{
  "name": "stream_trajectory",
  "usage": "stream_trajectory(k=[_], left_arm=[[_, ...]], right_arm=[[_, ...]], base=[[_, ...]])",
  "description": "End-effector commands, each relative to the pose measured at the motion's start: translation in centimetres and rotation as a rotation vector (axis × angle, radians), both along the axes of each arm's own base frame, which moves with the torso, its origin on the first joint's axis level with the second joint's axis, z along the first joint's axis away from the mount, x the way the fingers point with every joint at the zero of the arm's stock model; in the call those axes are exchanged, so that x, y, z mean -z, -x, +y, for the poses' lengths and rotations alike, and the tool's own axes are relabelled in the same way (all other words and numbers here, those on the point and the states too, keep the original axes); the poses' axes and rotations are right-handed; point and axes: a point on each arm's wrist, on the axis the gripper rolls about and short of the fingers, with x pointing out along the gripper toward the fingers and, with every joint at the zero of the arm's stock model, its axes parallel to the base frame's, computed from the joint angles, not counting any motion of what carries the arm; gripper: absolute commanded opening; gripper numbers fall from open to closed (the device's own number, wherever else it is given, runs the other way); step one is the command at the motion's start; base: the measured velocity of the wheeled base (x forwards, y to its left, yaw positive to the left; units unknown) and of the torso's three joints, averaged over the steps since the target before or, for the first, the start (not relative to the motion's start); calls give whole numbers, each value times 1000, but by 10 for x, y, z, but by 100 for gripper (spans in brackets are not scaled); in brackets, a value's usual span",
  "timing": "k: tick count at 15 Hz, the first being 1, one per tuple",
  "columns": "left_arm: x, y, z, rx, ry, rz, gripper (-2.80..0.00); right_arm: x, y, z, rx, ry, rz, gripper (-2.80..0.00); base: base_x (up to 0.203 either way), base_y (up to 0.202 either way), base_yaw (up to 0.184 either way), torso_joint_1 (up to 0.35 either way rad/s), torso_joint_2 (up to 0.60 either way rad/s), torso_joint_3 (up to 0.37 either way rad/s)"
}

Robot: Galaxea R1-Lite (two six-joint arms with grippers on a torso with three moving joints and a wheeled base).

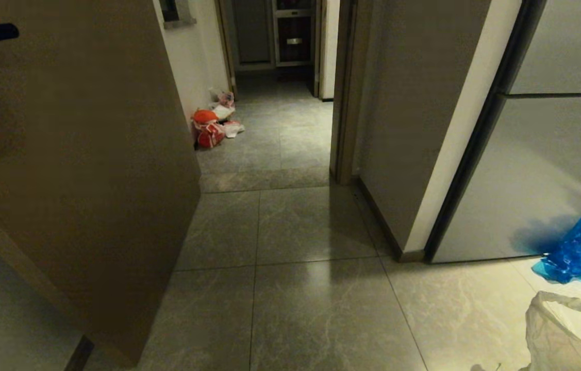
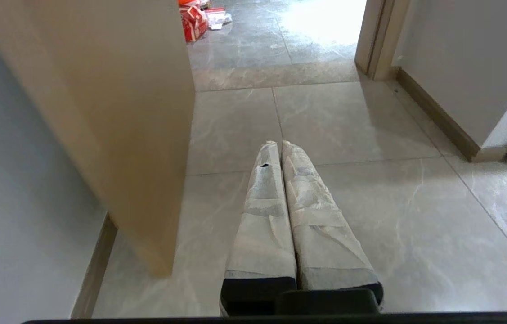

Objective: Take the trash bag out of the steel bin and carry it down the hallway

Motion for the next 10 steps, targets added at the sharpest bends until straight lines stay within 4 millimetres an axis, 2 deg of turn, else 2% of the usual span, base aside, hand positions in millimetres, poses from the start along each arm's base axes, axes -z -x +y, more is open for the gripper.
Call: stream_trajectory(k=[1, 10], left_arm=[[0, 0, 0, -1, 0, 0, -280], [0, 0, 0, 0, 0, 0, -280]], right_arm=[[0, 0, 0, -1, 0, 1, -280], [0, 0, 0, 0, 0, 1, -280]], base=[[187, 0, -1, 2, -3, 7], [185, 0, -2, 3, 1, 2]])
